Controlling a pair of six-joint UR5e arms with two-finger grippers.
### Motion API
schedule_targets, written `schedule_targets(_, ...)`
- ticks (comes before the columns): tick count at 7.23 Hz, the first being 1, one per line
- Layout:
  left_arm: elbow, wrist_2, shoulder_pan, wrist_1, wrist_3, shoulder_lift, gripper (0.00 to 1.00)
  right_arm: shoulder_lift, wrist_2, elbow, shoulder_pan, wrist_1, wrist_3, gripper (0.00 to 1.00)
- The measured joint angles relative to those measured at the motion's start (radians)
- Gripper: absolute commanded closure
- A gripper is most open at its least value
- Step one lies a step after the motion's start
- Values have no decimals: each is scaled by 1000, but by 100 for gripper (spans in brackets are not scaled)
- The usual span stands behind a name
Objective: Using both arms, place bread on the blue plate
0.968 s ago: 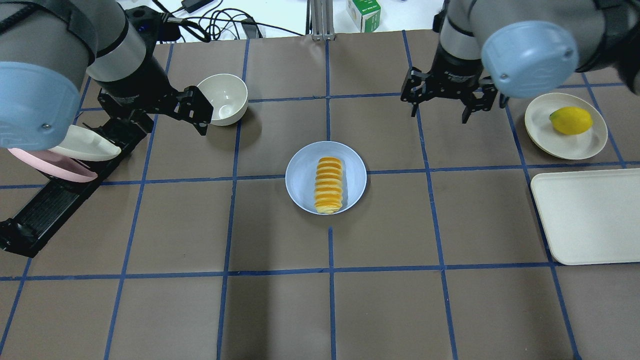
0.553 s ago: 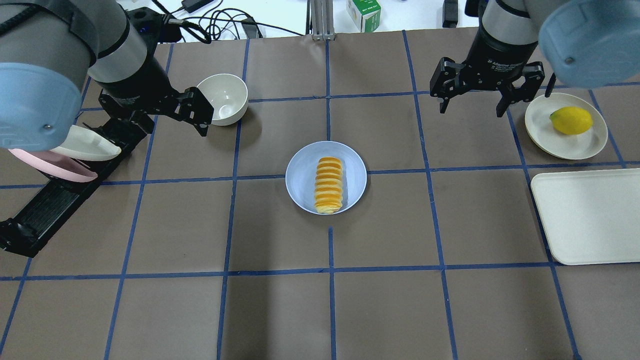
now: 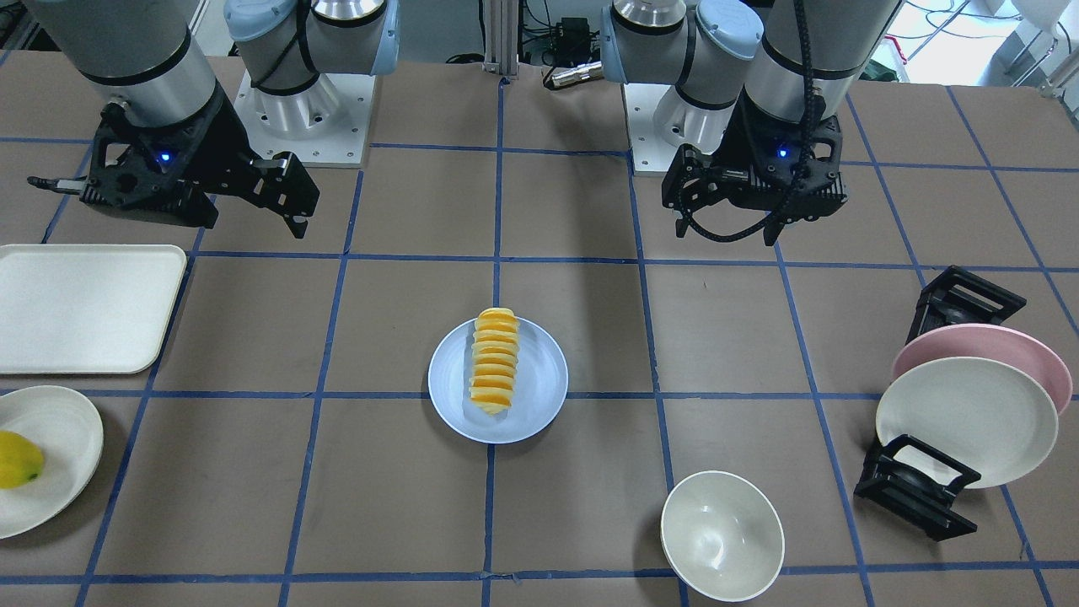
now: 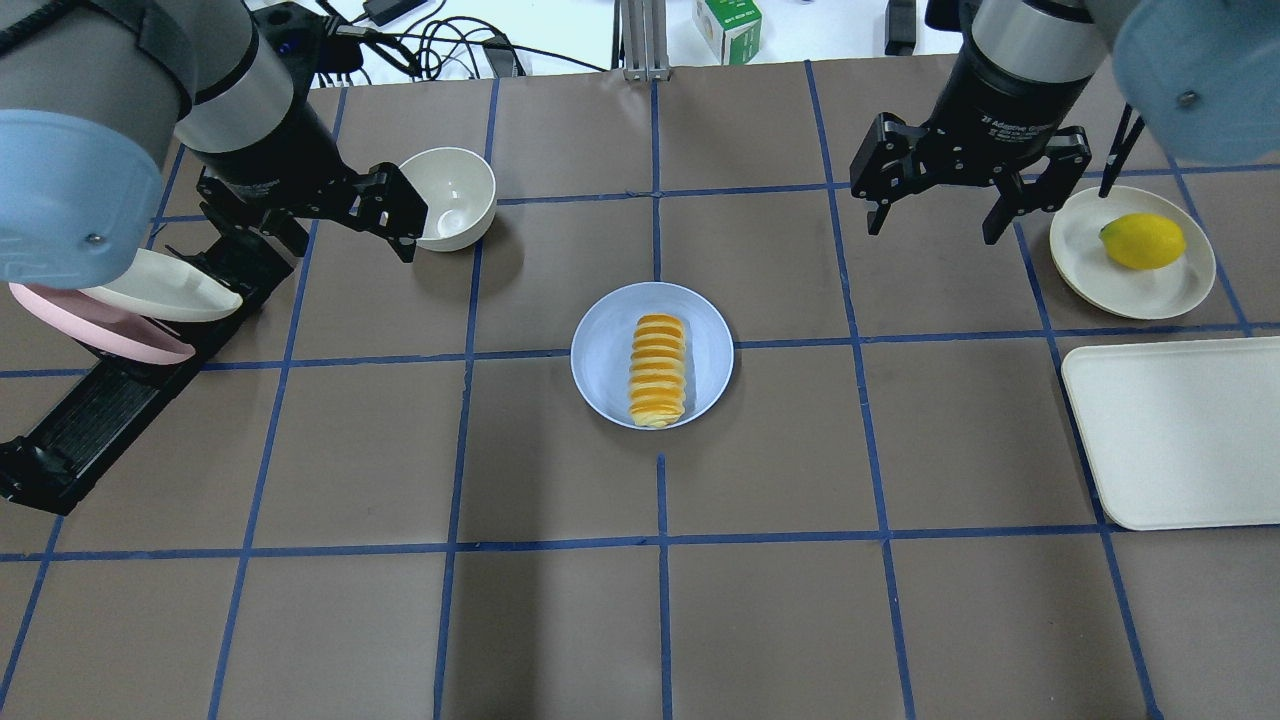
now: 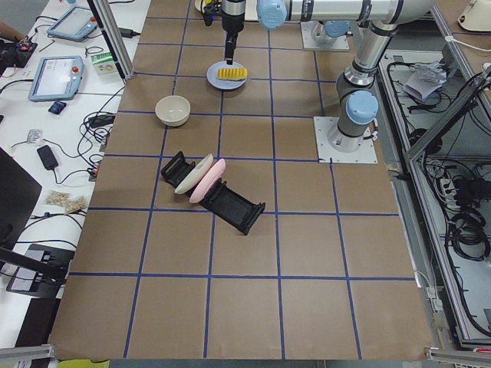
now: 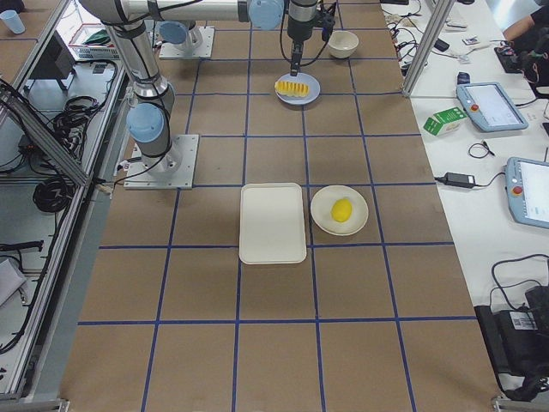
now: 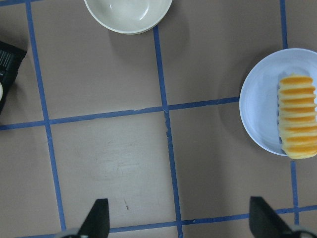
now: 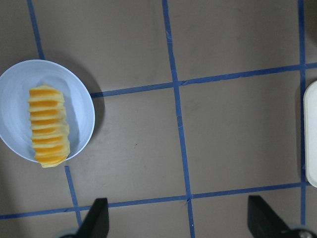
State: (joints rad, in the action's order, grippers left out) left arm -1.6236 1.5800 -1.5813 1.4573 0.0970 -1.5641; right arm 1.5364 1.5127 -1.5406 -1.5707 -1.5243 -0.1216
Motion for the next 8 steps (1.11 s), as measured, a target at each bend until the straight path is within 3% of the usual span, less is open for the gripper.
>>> schedule_targets(8,38,0,-20,4,7,-40,0,-2,4,0,6,-5,-15,0)
